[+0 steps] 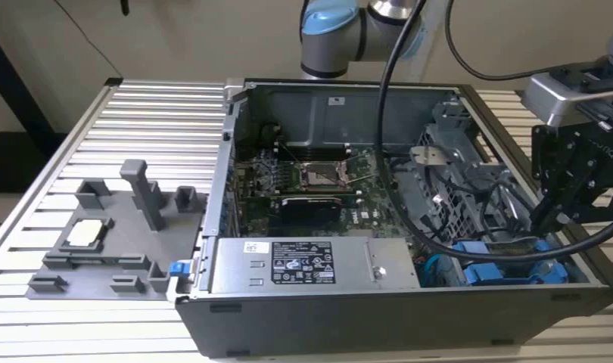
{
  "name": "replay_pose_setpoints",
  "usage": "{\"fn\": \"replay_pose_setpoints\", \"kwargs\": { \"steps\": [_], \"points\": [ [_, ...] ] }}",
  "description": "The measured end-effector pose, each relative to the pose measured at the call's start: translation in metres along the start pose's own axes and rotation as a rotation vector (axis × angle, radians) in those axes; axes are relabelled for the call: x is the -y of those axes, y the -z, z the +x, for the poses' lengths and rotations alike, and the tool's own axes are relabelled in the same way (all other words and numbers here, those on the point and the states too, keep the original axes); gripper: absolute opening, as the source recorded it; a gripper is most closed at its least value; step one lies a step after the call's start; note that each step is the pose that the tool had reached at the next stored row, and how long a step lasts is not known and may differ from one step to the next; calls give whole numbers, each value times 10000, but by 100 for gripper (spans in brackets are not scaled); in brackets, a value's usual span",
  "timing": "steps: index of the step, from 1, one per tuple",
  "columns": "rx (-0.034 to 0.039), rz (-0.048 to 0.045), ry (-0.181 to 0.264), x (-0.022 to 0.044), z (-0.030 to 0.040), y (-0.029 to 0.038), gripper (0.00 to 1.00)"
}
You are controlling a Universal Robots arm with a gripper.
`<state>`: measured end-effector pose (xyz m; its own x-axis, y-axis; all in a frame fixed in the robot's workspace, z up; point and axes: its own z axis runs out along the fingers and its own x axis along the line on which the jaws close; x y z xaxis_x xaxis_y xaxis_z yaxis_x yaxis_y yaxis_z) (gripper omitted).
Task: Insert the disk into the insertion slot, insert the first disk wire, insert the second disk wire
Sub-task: 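Insert the first disk wire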
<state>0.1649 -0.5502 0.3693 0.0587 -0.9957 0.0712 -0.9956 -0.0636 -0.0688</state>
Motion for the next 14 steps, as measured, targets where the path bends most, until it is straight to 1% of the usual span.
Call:
{"fn": "replay_pose_setpoints", "kwargs": {
  "steps": [3,4,5,6,10,12,13,14],
  "points": [
    [9,-6,0,1,2,0,19],
    [26,-18,0,2,3,0,19],
    [67,-45,0,3,3,-1,19],
    [102,-111,3,3,3,-1,19],
    [266,-445,14,3,3,0,19],
    [322,-681,25,5,3,0,19],
    [345,-812,32,6,5,-1,19],
    [368,-967,39,9,8,-2,19]
  ]
}}
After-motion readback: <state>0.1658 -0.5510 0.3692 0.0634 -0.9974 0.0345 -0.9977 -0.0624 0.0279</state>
